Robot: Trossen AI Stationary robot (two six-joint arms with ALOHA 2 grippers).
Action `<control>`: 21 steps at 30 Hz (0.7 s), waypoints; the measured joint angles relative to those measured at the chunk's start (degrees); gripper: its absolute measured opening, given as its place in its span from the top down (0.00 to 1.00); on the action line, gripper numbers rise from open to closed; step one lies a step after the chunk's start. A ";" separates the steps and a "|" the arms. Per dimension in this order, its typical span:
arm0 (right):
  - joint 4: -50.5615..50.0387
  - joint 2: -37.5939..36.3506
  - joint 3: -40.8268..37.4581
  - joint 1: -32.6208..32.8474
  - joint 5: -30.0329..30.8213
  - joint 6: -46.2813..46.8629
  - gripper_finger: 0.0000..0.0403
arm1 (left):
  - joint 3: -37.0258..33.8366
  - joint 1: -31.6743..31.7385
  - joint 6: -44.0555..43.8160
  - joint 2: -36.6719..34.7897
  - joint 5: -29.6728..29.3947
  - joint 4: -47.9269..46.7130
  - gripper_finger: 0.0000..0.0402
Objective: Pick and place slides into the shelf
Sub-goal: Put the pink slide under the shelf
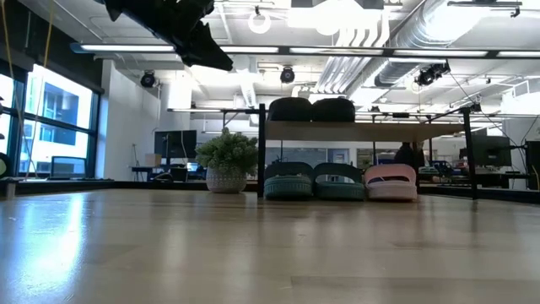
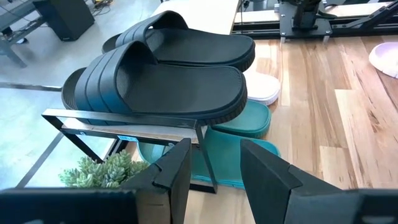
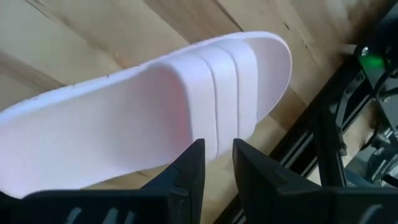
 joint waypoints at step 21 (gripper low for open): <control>0.95 0.00 0.00 5.31 2.20 2.70 0.63 | 0.00 -0.02 0.00 0.00 0.00 -0.13 0.70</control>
